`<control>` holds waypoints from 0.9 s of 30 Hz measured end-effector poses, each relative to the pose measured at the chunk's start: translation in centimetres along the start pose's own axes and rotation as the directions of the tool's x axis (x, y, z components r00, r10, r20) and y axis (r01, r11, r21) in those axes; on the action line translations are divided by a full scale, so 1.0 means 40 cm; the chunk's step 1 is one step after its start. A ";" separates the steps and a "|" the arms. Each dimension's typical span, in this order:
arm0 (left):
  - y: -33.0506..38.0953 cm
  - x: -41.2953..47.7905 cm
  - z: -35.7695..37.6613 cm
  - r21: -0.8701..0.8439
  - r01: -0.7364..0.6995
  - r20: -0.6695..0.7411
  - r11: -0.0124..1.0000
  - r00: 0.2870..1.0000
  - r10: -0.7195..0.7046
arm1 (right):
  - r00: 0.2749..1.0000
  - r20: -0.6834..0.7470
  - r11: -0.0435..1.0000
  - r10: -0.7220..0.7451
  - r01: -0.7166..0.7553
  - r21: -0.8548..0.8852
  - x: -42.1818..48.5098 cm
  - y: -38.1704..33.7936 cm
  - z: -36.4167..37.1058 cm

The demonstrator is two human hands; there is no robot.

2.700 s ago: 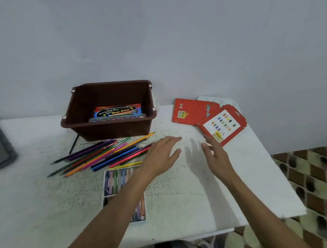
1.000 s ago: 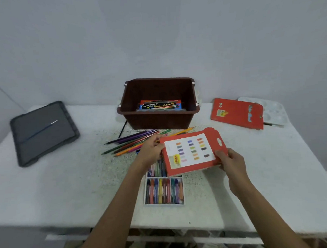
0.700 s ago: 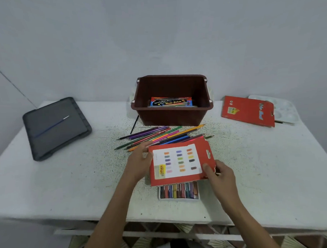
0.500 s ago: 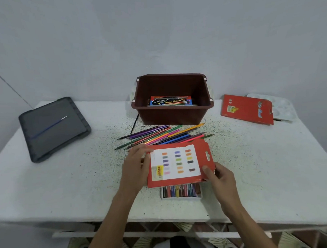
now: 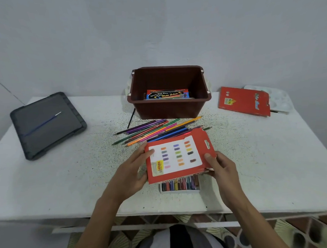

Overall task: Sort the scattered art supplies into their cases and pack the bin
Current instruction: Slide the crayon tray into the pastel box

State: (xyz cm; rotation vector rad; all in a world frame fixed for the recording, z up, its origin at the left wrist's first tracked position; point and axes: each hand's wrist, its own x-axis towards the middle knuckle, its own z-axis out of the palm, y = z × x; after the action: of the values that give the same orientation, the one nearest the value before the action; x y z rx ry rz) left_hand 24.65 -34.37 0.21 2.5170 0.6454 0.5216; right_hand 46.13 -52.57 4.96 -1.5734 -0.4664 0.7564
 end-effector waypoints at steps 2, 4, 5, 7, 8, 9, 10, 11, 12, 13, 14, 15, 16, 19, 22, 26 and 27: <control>-0.004 -0.003 0.000 -0.012 -0.006 0.006 1.000 1.000 0.006 | 1.000 0.016 1.000 -0.008 0.008 -0.012 0.000 -0.014 -0.001; -0.004 -0.005 0.000 -0.049 0.003 0.003 0.999 1.000 -0.003 | 0.999 0.035 1.000 -0.020 0.020 -0.024 0.001 -0.032 -0.007; -0.001 -0.006 -0.002 -0.096 0.011 0.002 0.995 1.000 -0.011 | 0.999 0.044 0.999 -0.031 0.032 -0.031 0.000 -0.041 -0.011; 0.013 -0.004 -0.010 -0.220 0.032 -0.021 0.975 0.999 -0.037 | 0.997 0.055 0.997 -0.063 0.065 -0.043 -0.001 -0.058 -0.016; 0.025 -0.003 -0.015 -0.272 0.048 -0.049 0.961 0.997 -0.063 | 0.995 0.063 0.995 -0.081 0.084 -0.053 -0.001 -0.065 -0.019; 0.035 0.001 -0.018 -0.307 0.068 -0.076 0.949 0.993 -0.095 | 0.992 0.075 0.991 -0.102 0.107 -0.076 0.002 -0.070 -0.020; 0.049 0.003 -0.018 -0.332 0.095 -0.096 0.939 0.986 -0.134 | 0.988 0.098 0.986 -0.120 0.130 -0.104 0.000 -0.076 -0.020; 0.059 0.004 -0.018 -0.346 0.126 -0.106 0.930 0.979 -0.172 | 0.983 0.123 0.981 -0.137 0.152 -0.123 -0.001 -0.083 -0.016; 0.067 0.004 -0.017 -0.359 0.152 -0.108 0.921 0.973 -0.202 | 0.977 0.151 0.978 -0.148 0.168 -0.126 -0.004 -0.091 -0.011; 0.069 0.003 -0.016 -0.370 0.172 -0.104 0.913 0.969 -0.224 | 0.972 0.177 0.976 -0.157 0.180 -0.123 -0.005 -0.097 -0.005; 0.072 0.005 -0.019 -0.383 0.190 -0.097 0.904 0.965 -0.244 | 0.966 0.201 0.975 -0.163 0.189 -0.121 -0.006 -0.102 0.000; 0.071 0.006 -0.020 -0.395 0.218 -0.092 0.892 0.957 -0.274 | 0.963 0.218 0.974 -0.161 0.190 -0.120 -0.007 -0.104 0.006; 0.069 0.008 -0.021 -0.401 0.251 -0.090 0.881 0.946 -0.310 | 0.963 0.227 0.979 -0.145 0.173 -0.111 -0.008 -0.105 0.010; 0.066 0.017 -0.022 -0.377 0.340 -0.100 0.861 0.910 -0.403 | 0.977 0.202 0.991 -0.065 0.087 -0.105 0.003 -0.092 0.018; 0.065 0.030 -0.024 -0.362 0.419 -0.057 0.833 0.882 -0.468 | 0.979 0.196 0.996 0.062 -0.049 -0.070 0.014 -0.074 0.026; 0.057 0.052 -0.012 -0.168 0.459 -0.006 0.873 0.885 -0.466 | 0.956 0.225 0.979 0.189 -0.202 0.036 0.033 -0.055 0.039; 0.056 0.055 -0.008 -0.112 0.423 -0.025 0.899 0.904 -0.428 | 0.954 0.223 0.977 0.198 -0.211 0.033 0.038 -0.051 0.042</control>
State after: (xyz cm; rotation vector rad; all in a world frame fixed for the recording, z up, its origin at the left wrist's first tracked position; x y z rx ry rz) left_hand 27.08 -34.83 2.20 2.1767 1.1224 0.4411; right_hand 46.27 -50.01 6.64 -1.5069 -0.4413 1.1007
